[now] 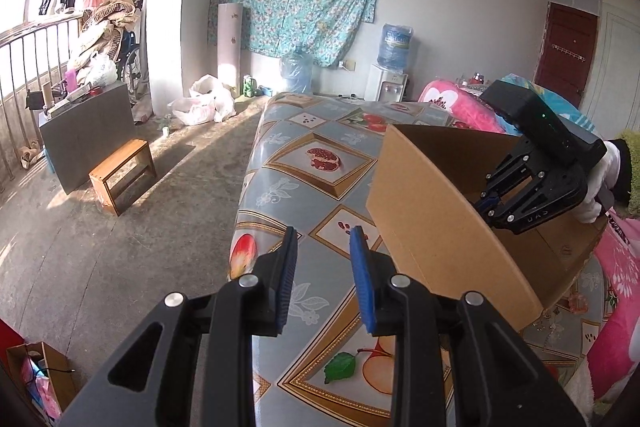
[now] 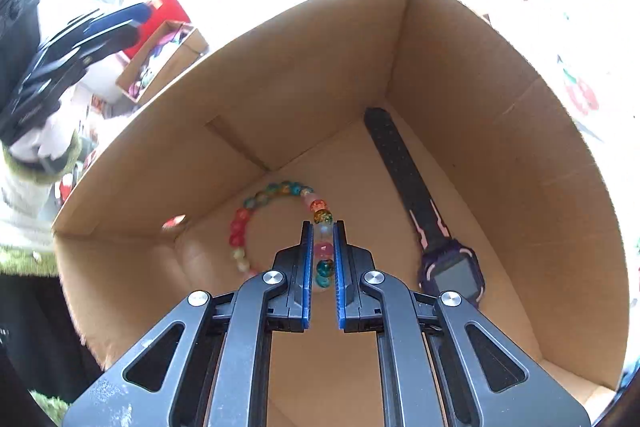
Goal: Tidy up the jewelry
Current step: 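Withdraw the open right tool up out of the box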
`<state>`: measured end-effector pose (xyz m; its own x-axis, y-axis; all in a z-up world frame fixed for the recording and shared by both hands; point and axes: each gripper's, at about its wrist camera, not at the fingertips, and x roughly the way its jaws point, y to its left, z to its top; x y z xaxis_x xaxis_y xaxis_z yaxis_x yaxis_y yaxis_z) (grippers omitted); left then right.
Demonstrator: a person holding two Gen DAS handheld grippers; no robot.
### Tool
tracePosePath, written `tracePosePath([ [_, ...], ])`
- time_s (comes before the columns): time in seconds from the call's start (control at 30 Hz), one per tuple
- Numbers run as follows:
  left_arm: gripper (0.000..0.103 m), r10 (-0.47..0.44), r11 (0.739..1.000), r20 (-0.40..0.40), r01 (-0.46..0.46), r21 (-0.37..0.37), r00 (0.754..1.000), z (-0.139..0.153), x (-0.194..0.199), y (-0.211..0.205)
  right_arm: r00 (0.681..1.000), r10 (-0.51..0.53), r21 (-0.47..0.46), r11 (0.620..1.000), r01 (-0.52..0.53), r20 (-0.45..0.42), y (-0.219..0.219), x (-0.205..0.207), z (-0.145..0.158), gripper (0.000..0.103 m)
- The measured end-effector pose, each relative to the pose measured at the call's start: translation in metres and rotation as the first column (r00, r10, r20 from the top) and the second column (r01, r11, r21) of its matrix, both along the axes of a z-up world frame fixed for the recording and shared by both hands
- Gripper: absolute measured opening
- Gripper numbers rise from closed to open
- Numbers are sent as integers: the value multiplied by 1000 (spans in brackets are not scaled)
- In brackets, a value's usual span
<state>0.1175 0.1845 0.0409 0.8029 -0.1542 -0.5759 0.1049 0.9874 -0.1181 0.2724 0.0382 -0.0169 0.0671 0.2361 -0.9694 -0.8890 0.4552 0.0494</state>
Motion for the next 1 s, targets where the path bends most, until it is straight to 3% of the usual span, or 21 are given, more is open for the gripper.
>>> tracePosePath([
  [0.13, 26, 0, 1000, -2, 0, -3, 1000, 0, -1, 1, 999, -33, 7, 999, 33, -21, 4, 9, -11, 8],
  [0.27, 27, 4, 1000, -2, -4, 6, 1000, 1, -3, -1, 998, -67, -7, 998, 67, 23, 0, 12, -6, 24],
  [0.4, 28, 6, 1000, 9, -6, 15, 1000, 5, -11, -7, 991, -109, 35, 994, 107, 81, -22, 6, 25, 28],
  [0.53, 28, -26, 1000, 50, 26, 2, 998, 16, -27, -20, 970, -184, 150, 976, 161, 161, -58, -18, 78, 39],
  [0.67, 35, -103, 994, 123, 105, -10, 987, 28, -54, -41, 926, -319, 350, 907, 235, 204, -114, -61, 133, 56],
  [0.77, 40, -184, 982, 169, 186, -1, 968, 33, -76, -60, 867, -428, 466, 840, 278, 254, -156, -105, 160, 71],
  [0.87, 44, -260, 965, 168, 263, 5, 951, 33, -92, -82, 810, -501, 532, 795, 291, 305, -183, -153, 167, 90],
  [1.0, 44, -408, 909, 80, 412, -56, 910, 18, -102, -124, 728, -609, 583, 730, 357, 316, -184, -198, 148, 95],
])
